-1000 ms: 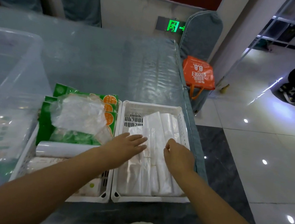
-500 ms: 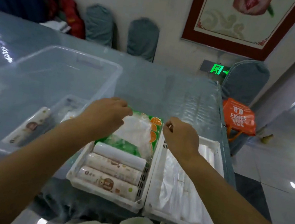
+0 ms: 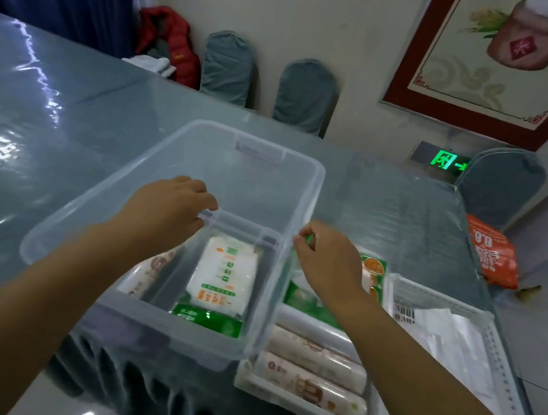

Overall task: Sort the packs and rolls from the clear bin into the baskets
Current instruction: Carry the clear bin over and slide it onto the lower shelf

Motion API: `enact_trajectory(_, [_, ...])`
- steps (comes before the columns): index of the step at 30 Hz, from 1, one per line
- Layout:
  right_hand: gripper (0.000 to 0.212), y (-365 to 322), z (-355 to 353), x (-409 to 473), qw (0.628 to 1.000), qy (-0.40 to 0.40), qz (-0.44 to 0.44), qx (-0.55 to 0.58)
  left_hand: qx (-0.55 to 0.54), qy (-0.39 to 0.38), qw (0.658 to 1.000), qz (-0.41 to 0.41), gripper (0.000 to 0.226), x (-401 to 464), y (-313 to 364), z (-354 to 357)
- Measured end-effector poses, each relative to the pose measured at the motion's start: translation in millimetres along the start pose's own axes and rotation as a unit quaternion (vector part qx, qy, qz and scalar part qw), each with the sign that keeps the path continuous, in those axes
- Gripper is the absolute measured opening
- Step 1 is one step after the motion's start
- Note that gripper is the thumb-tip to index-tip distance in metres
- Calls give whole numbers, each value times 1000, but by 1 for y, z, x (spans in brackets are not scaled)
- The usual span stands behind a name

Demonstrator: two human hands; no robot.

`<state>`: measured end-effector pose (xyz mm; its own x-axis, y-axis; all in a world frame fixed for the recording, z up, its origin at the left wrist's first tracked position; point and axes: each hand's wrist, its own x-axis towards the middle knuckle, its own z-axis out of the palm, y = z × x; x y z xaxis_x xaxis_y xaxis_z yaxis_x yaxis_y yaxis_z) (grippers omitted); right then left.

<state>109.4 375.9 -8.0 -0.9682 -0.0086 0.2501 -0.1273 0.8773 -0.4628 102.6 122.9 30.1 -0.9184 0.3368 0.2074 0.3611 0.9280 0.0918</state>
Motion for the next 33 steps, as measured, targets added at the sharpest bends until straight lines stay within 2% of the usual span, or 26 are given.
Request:
enact_trajectory(7, [11, -34, 24, 14, 989, 83, 81, -91, 22, 0, 1000, 16, 35, -7, -102, 2])
enact_trajectory(11, [29, -41, 28, 5, 982, 99, 148, -60, 74, -13, 997, -13, 39, -3, -134, 7])
enact_trajectory(17, [51, -62, 33, -21, 967, 60, 229, -92, -33, -24, 995, -95, 25, -7, -141, 12])
enact_trajectory(21, [50, -73, 32, -26, 960, 57, 253, -104, -91, -2, 991, -103, 17, -11, -142, 13])
enact_trajectory(24, [49, -81, 30, -33, 955, 77, 264, -110, -117, 17, 987, -108, 18, -16, -142, 5])
enact_trajectory(28, [49, -90, 14, -41, 954, 132, 250, -98, -127, 61, 984, -108, 32, -22, -139, -20])
enact_trajectory(33, [49, -96, -24, -55, 945, 211, 240, -73, -167, 129, 973, -92, 39, -28, -107, -72])
